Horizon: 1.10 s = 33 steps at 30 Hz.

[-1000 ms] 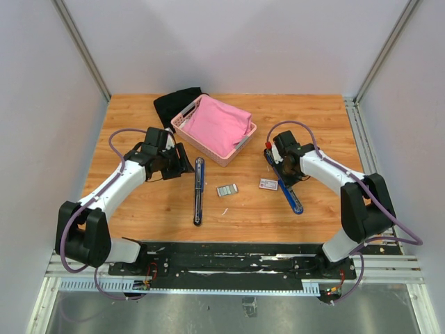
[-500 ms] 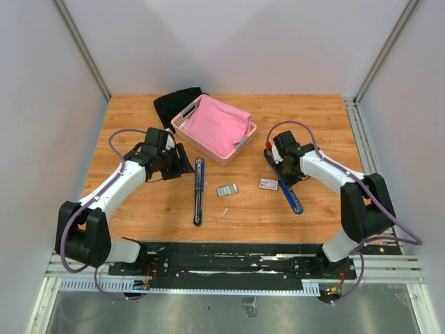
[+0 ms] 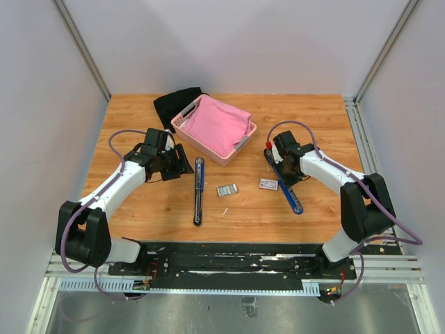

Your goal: Load the staples into the stapler

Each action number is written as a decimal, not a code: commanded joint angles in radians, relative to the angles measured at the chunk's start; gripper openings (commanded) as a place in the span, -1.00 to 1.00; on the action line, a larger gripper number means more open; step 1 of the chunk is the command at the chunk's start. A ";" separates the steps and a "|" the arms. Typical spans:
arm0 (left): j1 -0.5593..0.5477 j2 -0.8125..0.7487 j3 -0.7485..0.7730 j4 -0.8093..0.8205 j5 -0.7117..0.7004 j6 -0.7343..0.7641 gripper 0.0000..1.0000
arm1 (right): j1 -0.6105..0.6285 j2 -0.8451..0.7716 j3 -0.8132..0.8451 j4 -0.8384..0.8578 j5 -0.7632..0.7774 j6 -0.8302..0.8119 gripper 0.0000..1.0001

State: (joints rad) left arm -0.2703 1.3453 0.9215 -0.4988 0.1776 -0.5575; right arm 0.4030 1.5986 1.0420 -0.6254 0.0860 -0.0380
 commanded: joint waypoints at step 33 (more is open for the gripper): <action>0.011 -0.065 -0.021 0.043 -0.003 -0.001 0.27 | -0.015 -0.045 0.040 -0.067 -0.039 0.055 -0.52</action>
State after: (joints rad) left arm -0.2699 1.3354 0.9119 -0.4923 0.1776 -0.5579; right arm 0.4030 1.6016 1.0401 -0.6476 0.0605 -0.0204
